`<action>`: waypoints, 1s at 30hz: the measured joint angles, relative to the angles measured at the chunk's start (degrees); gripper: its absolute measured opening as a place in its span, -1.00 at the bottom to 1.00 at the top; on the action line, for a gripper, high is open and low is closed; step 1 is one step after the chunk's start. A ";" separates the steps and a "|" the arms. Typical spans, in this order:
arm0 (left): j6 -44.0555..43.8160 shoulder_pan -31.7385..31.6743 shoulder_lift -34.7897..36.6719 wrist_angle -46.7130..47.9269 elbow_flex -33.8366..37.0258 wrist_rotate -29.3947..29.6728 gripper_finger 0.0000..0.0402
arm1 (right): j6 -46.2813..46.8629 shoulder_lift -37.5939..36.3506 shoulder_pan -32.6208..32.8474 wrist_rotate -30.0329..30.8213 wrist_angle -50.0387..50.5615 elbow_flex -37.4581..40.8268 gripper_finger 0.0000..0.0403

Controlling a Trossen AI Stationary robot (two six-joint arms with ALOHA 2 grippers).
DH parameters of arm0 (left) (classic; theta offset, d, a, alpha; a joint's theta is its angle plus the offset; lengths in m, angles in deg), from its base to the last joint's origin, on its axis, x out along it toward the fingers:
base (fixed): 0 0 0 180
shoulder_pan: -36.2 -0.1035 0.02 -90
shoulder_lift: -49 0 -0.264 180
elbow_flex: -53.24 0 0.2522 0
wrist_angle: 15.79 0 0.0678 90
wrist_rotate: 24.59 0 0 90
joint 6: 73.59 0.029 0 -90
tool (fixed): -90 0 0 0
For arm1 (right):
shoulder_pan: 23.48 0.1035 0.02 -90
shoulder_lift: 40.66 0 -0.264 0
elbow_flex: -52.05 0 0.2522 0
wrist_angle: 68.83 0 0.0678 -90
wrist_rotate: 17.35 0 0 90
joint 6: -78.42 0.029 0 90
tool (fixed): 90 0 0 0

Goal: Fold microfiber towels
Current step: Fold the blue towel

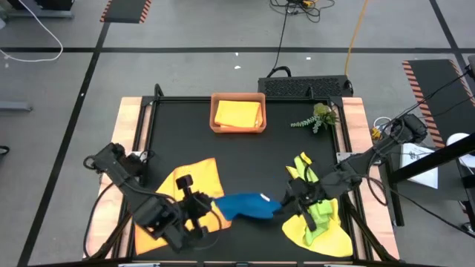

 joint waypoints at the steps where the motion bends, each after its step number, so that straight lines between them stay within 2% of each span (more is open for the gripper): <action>1: -0.03 0.69 0.00 -0.20 -1.26 -0.34 -1.00 | 0.03 -0.02 0.54 -1.03 -1.85 0.00 -1.00; 4: -0.21 2.49 0.03 -0.87 -4.95 -0.74 -1.00 | 0.43 -0.40 1.58 -3.37 -5.89 0.00 -1.00; 7: -1.32 3.63 0.04 -1.15 -7.48 -2.12 -1.00 | 2.53 -1.47 1.77 -1.98 -6.30 0.00 -1.00; 10: -2.28 3.73 0.04 -0.85 -8.22 -3.26 -1.00 | 5.20 -2.68 1.38 3.28 -1.01 -0.02 -1.00; 14: -4.77 1.56 0.06 2.51 -6.60 -4.43 -1.00 | 10.03 -3.45 -0.54 9.41 11.49 -0.02 -1.00; 16: -5.79 -0.68 0.11 4.06 -4.02 -5.02 -1.00 | 13.09 -3.18 -1.69 11.83 18.83 -0.02 -1.00; 21: -4.79 -7.88 0.07 3.95 5.82 -7.48 -1.00 | 17.04 -0.97 -4.95 13.50 32.27 0.40 -1.00; 26: 2.02 -16.60 0.00 -2.13 17.78 -9.18 -1.00 | 17.07 0.48 -9.88 13.39 30.42 6.75 -1.00; 30: 9.48 -22.71 -0.02 -10.02 25.70 -9.42 -1.00 | 13.72 0.55 -15.15 13.43 27.45 13.43 -1.00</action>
